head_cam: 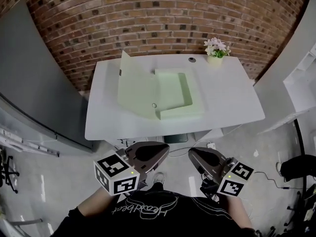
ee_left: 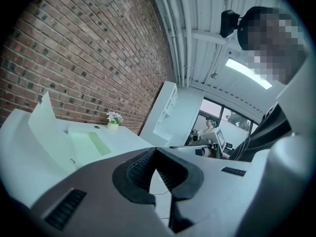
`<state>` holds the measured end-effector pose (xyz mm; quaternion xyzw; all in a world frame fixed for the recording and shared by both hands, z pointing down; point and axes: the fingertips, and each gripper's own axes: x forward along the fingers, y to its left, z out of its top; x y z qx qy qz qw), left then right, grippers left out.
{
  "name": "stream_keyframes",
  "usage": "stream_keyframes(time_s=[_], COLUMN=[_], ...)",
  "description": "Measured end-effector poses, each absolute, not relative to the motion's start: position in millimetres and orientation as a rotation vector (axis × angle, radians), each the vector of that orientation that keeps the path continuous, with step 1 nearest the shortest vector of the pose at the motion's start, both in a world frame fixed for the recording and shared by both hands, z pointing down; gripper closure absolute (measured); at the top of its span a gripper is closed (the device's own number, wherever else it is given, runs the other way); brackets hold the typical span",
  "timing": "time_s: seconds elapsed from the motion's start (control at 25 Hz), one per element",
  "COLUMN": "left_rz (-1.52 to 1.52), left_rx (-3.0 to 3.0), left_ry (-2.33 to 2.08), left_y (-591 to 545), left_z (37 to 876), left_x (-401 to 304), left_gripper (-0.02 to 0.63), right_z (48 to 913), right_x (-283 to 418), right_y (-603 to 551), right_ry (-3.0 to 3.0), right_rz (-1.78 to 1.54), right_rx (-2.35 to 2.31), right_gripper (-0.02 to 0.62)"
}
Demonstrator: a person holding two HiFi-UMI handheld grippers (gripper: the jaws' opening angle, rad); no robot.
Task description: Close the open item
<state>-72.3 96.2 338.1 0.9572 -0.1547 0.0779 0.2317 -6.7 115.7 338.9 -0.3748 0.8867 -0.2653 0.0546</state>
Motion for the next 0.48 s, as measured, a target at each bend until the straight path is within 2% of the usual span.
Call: stream_keyframes(time_s=[0.48], left_rz=[0.164], left_rx=[2.665], left_ry=[-0.456], left_y=[29], left_z=[323], left_x=[-83], left_gripper=[0.604], right_z=[323], right_x=[-12], right_y=[58], right_ry=[2.713], right_rz=[-0.732], right_rx=[-1.134], right_gripper=[0.592])
